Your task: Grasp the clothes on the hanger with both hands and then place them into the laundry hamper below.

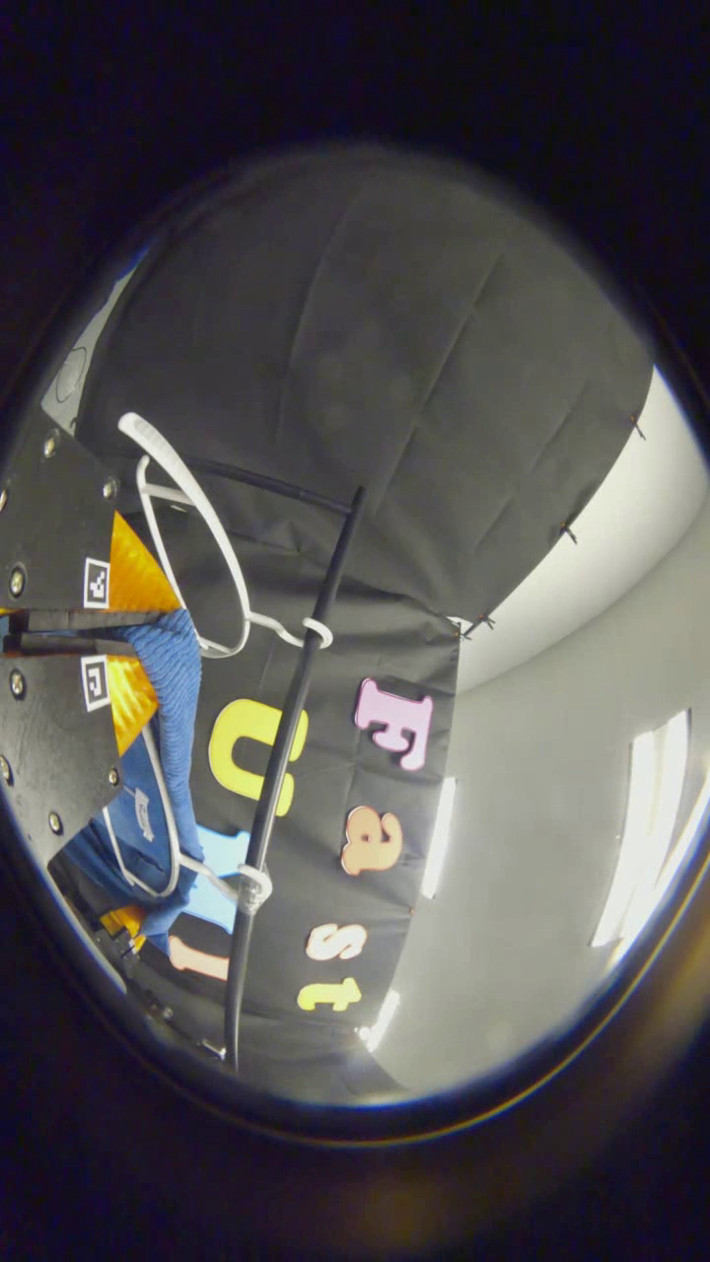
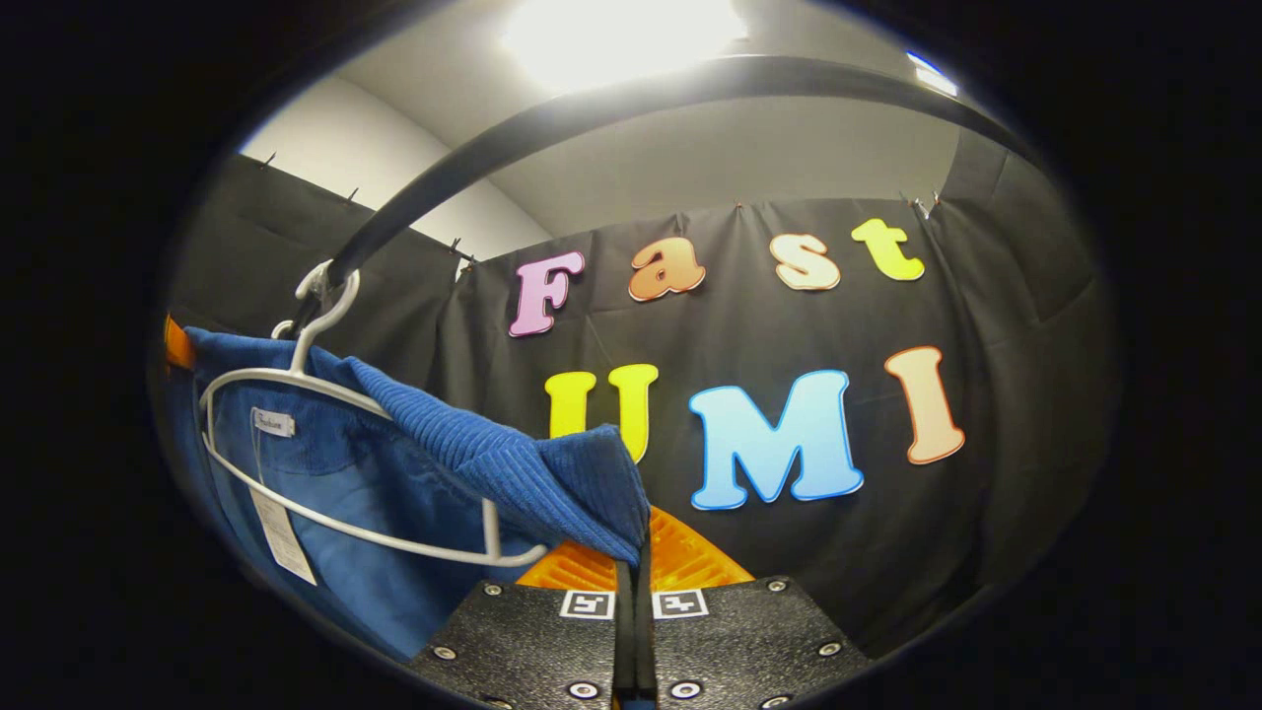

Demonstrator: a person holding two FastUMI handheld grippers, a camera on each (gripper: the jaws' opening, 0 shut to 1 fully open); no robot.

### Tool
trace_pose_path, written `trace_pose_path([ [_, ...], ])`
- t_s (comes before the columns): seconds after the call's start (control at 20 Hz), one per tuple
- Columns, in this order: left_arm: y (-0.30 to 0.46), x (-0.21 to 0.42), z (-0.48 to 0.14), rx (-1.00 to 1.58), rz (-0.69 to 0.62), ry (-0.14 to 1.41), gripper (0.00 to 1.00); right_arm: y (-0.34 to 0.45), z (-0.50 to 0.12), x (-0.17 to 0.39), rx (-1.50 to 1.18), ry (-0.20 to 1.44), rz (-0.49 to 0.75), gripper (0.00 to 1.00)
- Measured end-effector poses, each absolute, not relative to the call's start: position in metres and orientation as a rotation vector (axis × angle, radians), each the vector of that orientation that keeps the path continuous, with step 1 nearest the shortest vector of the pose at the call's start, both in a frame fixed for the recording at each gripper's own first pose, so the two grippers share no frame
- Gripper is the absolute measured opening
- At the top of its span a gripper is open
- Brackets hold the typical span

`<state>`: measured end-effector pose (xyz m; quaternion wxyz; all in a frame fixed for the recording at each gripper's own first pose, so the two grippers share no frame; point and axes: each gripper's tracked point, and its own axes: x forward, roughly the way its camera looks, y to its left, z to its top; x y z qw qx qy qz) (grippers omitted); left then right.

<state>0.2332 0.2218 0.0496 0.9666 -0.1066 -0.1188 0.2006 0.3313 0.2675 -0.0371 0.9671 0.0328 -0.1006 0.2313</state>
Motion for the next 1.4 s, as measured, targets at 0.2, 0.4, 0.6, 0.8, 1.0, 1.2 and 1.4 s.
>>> trace_pose_path([
  [0.2, 0.22, 0.242, 0.061, -0.176, 0.389, -0.249, 0.03, 0.275, -0.034, 0.335, 0.039, -0.226, 0.461, 0.0],
  [0.4, 0.23, 0.24, 0.059, -0.202, 0.348, -0.219, 0.02, 0.276, -0.023, 0.338, -0.024, -0.301, 0.446, 0.0],
  [0.6, 0.244, 0.245, 0.067, -0.178, 0.344, -0.23, 0.02, 0.284, -0.014, 0.341, -0.103, -0.393, 0.443, 0.0],
  [0.8, 0.247, 0.255, 0.063, -0.183, 0.289, -0.233, 0.03, 0.292, -0.021, 0.345, -0.105, -0.38, 0.465, 0.0],
  [1.0, 0.251, 0.269, 0.051, -0.123, 0.248, -0.187, 0.02, 0.3, -0.026, 0.347, -0.056, -0.347, 0.492, 0.0],
  [1.2, 0.265, 0.278, 0.031, -0.143, 0.245, -0.143, 0.02, 0.305, -0.037, 0.352, -0.071, -0.332, 0.504, 0.0],
  [1.4, 0.267, 0.28, 0.007, -0.194, 0.23, -0.099, 0.03, 0.306, -0.046, 0.357, -0.091, -0.324, 0.508, 0.0],
])
